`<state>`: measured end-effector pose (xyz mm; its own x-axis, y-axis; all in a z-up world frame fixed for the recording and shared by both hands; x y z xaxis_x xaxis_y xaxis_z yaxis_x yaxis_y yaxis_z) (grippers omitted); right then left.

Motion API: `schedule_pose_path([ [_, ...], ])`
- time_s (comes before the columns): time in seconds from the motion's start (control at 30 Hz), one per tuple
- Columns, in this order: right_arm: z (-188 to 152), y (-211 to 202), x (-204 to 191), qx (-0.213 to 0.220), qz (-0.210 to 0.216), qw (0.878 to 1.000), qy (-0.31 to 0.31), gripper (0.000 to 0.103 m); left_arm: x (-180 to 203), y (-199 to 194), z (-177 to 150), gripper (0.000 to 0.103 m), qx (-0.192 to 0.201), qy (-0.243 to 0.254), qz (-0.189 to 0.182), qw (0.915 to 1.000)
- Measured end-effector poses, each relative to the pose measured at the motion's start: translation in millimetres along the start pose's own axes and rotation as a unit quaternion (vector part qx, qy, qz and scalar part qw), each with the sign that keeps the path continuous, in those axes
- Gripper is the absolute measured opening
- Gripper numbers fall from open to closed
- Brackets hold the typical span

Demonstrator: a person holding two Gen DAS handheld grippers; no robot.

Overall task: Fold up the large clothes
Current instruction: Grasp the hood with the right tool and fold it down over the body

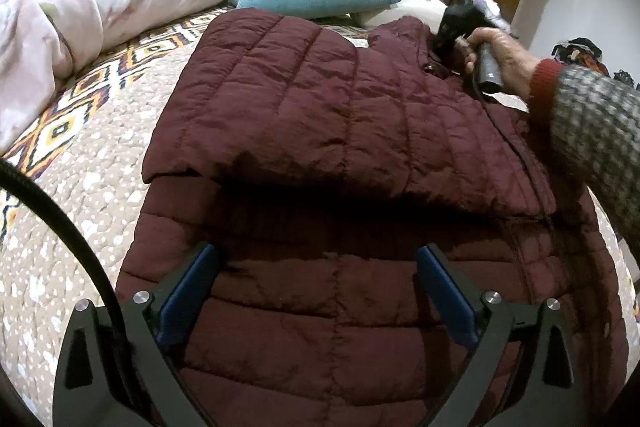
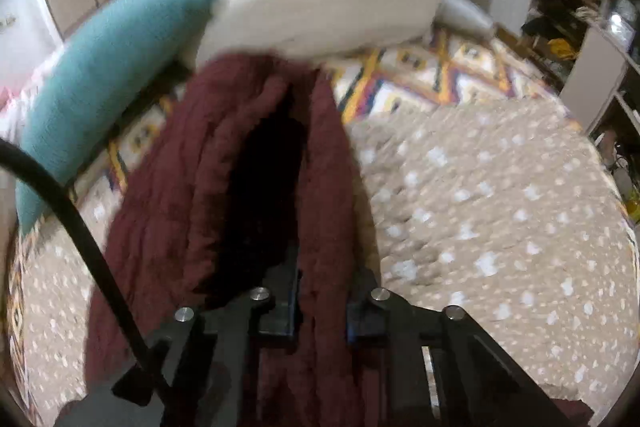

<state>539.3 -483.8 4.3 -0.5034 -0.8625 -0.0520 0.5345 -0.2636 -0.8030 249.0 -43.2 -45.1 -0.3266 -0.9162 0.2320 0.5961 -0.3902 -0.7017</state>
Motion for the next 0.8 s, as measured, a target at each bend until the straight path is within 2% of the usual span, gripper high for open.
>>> schedule_pose_path([
  [0.13, 2, -53, 4, 0.051, 0.017, 0.998, -0.017, 0.013, -1, 0, 0, 0.1, 0.0, -0.001, -0.003, 1.0],
  [0.3, -26, -155, -7, 0.089, 0.05, 0.989, -0.107, 0.012, -2, -1, 1, 0.1, 0.001, -0.006, -0.008, 0.9999],
  [0.37, -53, -198, -8, 0.102, 0.059, 0.982, -0.148, 0.012, -3, -2, 1, 0.1, 0.002, -0.008, -0.012, 0.9999],
  [0.47, -114, -250, -5, 0.105, 0.074, 0.97, -0.208, 0.012, -4, -4, 2, 0.1, 0.004, -0.014, -0.019, 0.9997],
  [0.6, -205, -273, 5, 0.078, 0.067, 0.956, -0.275, 0.012, -11, -14, 4, 0.1, 0.019, -0.038, -0.027, 0.9987],
  [0.7, -263, -272, 30, 0.043, 0.051, 0.955, -0.289, 0.017, -21, -32, 2, 0.1, 0.036, -0.072, -0.009, 0.9967],
  [0.77, -284, -278, 48, 0.03, 0.049, 0.958, -0.28, 0.021, -24, -49, -3, 0.1, 0.032, -0.09, -0.02, 0.9953],
  [0.8, -296, -284, 60, 0.017, 0.057, 0.962, -0.268, 0.022, -25, -62, -8, 0.1, 0.034, -0.089, -0.011, 0.9954],
])
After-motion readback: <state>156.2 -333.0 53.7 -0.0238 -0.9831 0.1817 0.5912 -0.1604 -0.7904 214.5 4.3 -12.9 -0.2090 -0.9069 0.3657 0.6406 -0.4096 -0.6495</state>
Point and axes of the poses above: each gripper's, at about its wrist camera, not at the fingertips, and y roughly the way its jaws point, x to its right, z to its top, the point moved 5 cm from there along y, roughly the way its jaws point, and after that the axes turned 3 degrees about -z, right-handed, at the moved point
